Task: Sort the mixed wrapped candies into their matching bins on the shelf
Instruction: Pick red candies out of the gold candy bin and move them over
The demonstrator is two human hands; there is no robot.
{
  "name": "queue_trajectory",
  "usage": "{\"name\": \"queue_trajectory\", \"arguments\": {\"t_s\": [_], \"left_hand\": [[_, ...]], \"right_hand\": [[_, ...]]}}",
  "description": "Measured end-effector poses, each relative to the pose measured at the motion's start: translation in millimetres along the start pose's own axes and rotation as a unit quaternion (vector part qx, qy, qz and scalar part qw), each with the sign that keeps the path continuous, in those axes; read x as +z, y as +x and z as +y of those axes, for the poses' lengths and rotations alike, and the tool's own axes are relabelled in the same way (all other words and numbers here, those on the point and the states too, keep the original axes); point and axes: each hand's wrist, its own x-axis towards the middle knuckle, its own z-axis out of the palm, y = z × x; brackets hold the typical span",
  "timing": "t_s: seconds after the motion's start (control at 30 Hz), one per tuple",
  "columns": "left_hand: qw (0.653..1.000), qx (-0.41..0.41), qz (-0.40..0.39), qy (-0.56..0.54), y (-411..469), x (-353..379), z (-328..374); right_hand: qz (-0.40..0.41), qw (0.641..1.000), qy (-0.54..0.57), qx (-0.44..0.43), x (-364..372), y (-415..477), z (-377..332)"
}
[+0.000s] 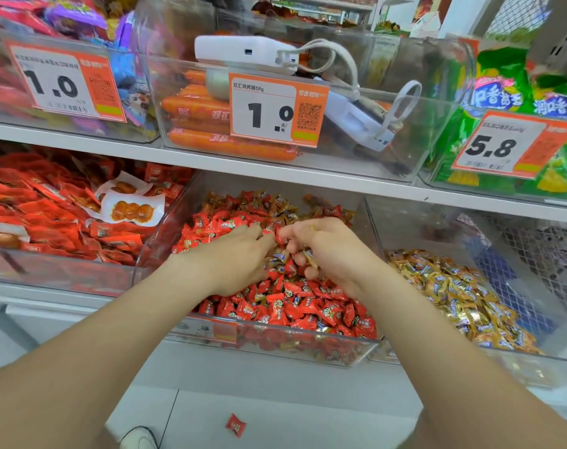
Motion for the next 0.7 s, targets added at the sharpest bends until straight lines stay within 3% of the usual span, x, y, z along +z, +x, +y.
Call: {"name": "queue_trajectory", "arguments": {"t_s": [0.07,0.13,0.27,0.37,0.47,0.6,0.7], "left_hand": [[1.0,0.012,0.029,0.005,1,3,0],[0.999,0.022,0.042,-0.023,0,2,-2],[0.996,0.026,0.031,-0.076,-4,-6,-4],[0.988,0.014,0.062,-0.139,-10,-15,-7],[0.98,0.001,0.086,-0.179,-19,-24,-10],[0.969,-0.019,0.102,-0.224,-29,-32,-14],[0.961,-0.045,0.113,-0.25,-32,-32,-20]], "right_hand": [[0.016,0.987,-0.142,-0.066,0,1,2],[0.042,0.949,-0.291,-0.112,1,5,5],[0.049,0.862,-0.493,-0.107,8,5,14],[0.031,0.837,-0.54,-0.085,4,3,6],[0.029,0.847,-0.527,-0.068,-2,0,1],[0.122,0.839,-0.501,-0.172,-4,9,1],[0.007,0.843,-0.501,-0.194,1,17,3]]}}
